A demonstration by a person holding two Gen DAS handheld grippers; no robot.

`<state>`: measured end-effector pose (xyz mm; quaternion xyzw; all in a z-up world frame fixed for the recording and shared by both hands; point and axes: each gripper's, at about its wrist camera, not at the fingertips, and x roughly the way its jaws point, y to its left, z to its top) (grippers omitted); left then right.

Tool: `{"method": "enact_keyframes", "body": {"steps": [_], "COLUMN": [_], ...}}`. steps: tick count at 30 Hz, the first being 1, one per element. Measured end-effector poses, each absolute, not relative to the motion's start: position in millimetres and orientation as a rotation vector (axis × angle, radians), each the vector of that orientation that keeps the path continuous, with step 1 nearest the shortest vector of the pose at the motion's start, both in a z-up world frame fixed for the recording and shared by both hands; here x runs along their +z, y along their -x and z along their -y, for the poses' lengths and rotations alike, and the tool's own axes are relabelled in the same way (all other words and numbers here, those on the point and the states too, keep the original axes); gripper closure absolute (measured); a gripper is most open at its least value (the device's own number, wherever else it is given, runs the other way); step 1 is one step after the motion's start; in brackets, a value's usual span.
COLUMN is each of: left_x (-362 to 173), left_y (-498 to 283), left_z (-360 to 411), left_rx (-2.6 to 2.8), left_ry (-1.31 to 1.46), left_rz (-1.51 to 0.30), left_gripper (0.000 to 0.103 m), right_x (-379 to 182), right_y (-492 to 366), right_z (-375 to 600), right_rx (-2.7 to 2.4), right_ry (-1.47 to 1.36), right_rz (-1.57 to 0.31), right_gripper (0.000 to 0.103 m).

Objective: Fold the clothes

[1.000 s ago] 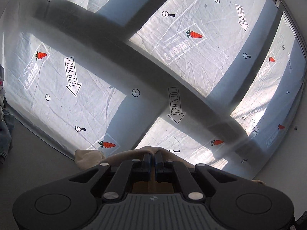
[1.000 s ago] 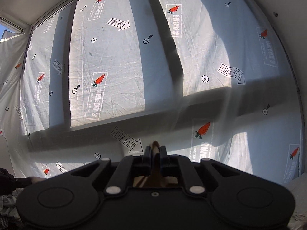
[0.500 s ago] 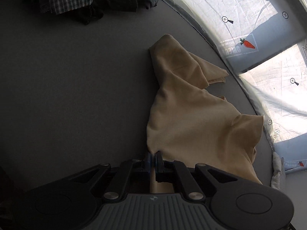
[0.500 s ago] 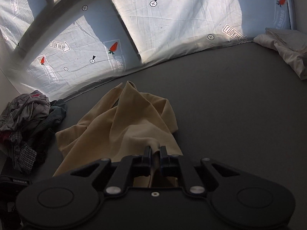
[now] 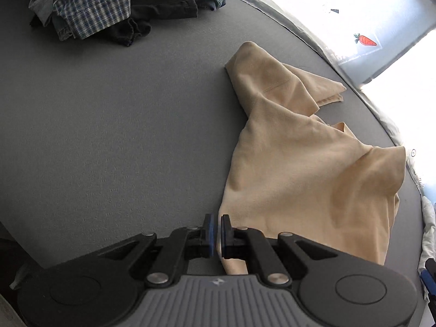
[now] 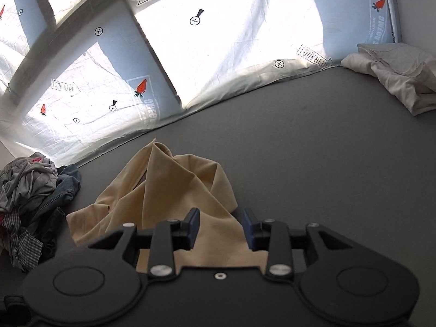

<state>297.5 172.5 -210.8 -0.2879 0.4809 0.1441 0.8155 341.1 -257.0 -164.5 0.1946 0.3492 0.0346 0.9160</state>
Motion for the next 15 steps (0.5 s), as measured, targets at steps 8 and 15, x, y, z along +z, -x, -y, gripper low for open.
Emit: {"method": "enact_keyframes", "body": {"steps": [8,15], "left_x": [-214.2,-244.6], "left_y": [-356.6,-390.6], "left_z": [-154.7,-128.5], "left_rx": [0.267,0.253], "left_ry": [0.524,0.33], "left_rz": [-1.04,-1.169], "left_gripper": [0.082,0.081], "right_x": [-180.7,-205.0], "right_y": [-390.6,-442.0], "right_z": [252.4,238.8], "right_rx": [0.051,0.072], "right_ry": [-0.379,-0.36], "right_rz": [-0.75,-0.834], "right_gripper": [0.066,0.066]}}
